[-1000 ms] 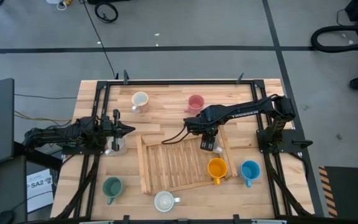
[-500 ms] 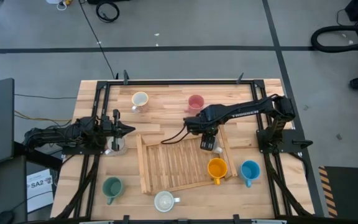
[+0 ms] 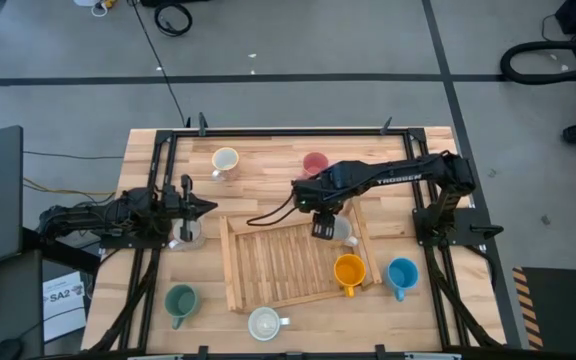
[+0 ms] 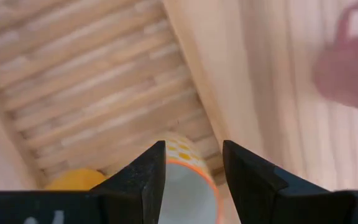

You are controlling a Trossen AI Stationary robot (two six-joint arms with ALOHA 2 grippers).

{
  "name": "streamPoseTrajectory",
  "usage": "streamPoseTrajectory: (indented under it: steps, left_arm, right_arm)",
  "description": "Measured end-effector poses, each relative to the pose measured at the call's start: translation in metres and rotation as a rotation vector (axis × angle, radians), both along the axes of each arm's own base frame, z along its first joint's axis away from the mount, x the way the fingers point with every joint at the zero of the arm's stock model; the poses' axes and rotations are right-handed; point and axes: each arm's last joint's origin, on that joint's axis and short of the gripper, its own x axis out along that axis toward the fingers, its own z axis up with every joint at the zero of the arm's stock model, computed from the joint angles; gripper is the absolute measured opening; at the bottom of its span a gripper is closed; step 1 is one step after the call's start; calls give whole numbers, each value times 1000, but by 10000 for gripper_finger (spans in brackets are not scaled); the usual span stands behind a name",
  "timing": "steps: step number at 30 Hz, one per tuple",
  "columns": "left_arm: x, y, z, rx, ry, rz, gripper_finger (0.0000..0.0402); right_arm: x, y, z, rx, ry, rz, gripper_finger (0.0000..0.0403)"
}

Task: Place coffee mugs
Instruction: Put the white-gray patterned mug on the shelf

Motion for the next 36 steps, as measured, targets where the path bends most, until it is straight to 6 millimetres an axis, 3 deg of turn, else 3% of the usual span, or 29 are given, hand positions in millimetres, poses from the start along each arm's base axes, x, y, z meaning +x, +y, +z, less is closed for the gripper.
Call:
streamPoseTrajectory:
  steps: [10, 19, 36]
  left_arm:
    - [-1, 1, 6, -27, -66, 22, 14]
    - [-2, 2, 13, -87, -145, 57, 24]
    - [-4, 5, 19, -168, -236, 157, 211]
  right_arm:
    - [11, 24, 7, 109, -129, 84, 164]
    - [10, 32, 7, 110, -128, 105, 164]
    - [11, 32, 7, 108, -141, 104, 165]
